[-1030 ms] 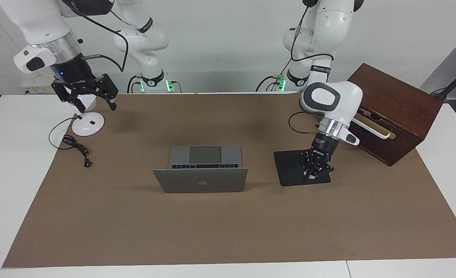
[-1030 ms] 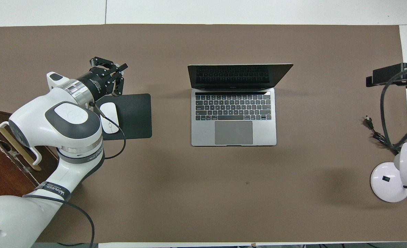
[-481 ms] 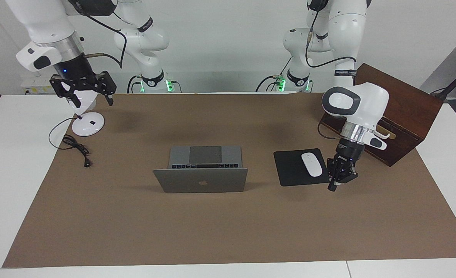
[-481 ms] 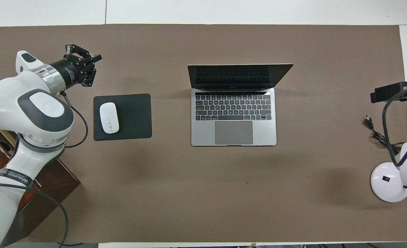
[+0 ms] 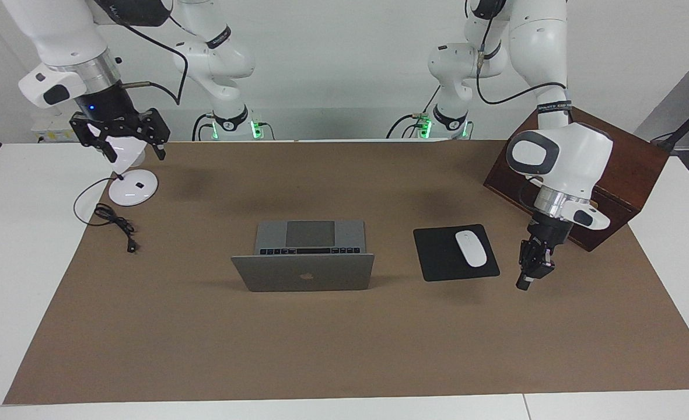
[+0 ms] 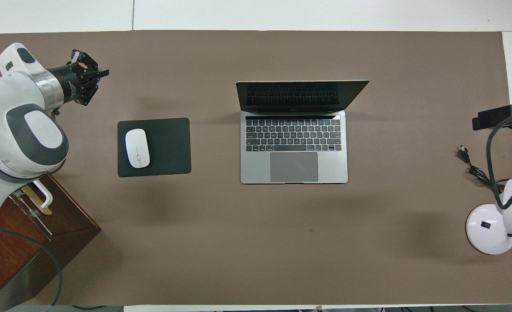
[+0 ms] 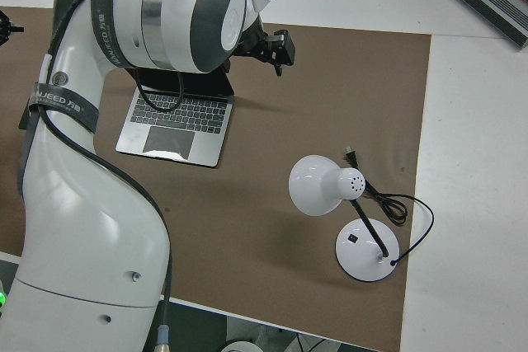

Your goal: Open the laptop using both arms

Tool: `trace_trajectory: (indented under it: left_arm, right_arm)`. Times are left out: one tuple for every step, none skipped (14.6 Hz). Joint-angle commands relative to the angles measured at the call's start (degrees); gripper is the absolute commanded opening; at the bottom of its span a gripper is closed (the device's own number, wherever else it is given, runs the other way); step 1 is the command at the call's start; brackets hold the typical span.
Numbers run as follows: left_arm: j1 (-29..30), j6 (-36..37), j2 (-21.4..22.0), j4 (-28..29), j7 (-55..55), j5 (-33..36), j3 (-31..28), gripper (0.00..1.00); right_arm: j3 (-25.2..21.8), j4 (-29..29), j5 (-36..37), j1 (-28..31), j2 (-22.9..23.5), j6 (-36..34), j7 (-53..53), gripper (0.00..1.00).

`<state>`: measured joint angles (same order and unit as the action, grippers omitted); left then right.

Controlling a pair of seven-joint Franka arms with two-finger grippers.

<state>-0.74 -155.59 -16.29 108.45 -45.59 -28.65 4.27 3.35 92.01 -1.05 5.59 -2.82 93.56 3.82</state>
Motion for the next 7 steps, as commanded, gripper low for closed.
trace_trajectory:
  left_arm:
    - [2.5,6.8,-1.3,-3.9,0.2,12.2,0.3,0.00]
    - [3.4,9.9,-1.1,-5.2,0.2,16.2,0.3,0.00]
    - [4.1,13.2,-1.0,-6.5,0.3,19.4,0.3,0.00]
    - [4.9,16.3,-0.9,-7.8,0.4,22.9,0.3,0.00]
    - [5.5,18.4,-0.7,-8.2,0.9,25.3,0.4,0.00]
    - [5.7,20.2,-0.2,-8.3,1.3,26.6,0.4,0.00]
    - [5.9,22.6,0.5,-8.2,1.4,26.8,0.3,0.00]
  right_arm:
    - [1.0,2.2,0.2,1.3,-1.7,1.5,0.2,1.00]
    - [1.0,2.3,0.2,1.3,-1.7,1.5,0.2,1.00]
    - [1.0,2.4,0.2,1.3,-1.7,1.5,0.2,1.00]
    - [1.0,2.6,0.2,1.3,-1.7,1.5,0.2,1.00]
    - [1.0,2.6,0.2,1.3,-1.7,1.5,0.2,1.00]
    - [1.0,2.6,0.2,1.3,-1.7,1.5,0.2,1.00]
    - [0.9,2.6,0.2,1.3,-1.7,1.4,0.2,1.00]
